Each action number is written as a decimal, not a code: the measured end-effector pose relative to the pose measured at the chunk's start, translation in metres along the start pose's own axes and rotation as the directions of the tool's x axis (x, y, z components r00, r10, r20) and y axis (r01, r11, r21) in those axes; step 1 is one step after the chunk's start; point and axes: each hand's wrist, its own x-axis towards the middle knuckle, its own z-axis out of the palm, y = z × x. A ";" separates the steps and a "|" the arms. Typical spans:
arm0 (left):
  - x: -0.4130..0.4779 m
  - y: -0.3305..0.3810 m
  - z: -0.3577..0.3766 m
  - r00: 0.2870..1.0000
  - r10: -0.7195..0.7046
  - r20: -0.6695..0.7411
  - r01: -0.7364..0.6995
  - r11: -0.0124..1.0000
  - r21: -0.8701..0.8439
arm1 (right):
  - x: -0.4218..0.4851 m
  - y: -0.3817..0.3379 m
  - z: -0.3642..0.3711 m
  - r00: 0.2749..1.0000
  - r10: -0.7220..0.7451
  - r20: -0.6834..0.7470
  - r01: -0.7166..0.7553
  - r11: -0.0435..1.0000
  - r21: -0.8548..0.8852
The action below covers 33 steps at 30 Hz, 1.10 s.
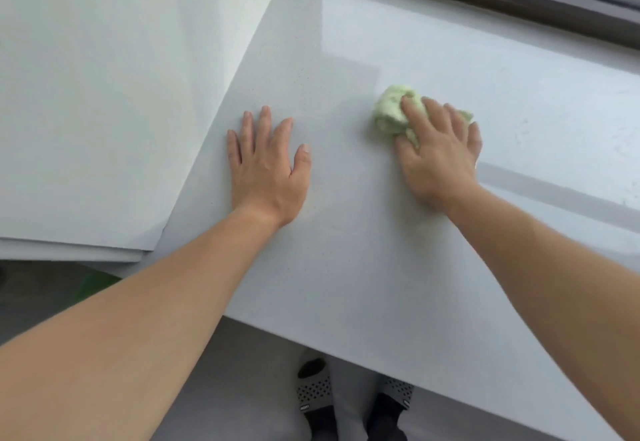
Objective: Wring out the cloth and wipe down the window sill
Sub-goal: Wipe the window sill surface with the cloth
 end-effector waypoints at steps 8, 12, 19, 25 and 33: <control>-0.057 -0.023 -0.016 0.995 0.082 -0.059 -0.081 0.996 0.025 | -0.125 -0.032 0.025 0.919 -0.386 0.079 0.392 0.914 -0.105; -0.094 -0.040 -0.015 0.991 0.100 0.084 -0.111 0.984 0.141 | -0.092 -0.009 0.016 0.935 -0.347 0.070 0.352 0.931 -0.097; -0.093 -0.044 -0.020 0.995 0.088 0.050 -0.081 0.987 -0.141 | -0.142 -0.073 0.035 0.986 -0.167 0.000 0.166 0.984 -0.057; -0.095 -0.044 -0.025 0.991 0.109 0.072 -0.097 0.983 -0.159 | -0.166 -0.050 0.031 0.856 -0.488 0.170 0.507 0.857 -0.095; -0.096 -0.046 -0.027 0.982 0.132 0.133 -0.114 0.985 -0.133 | -0.216 -0.070 0.038 0.886 -0.439 0.151 0.451 0.891 -0.054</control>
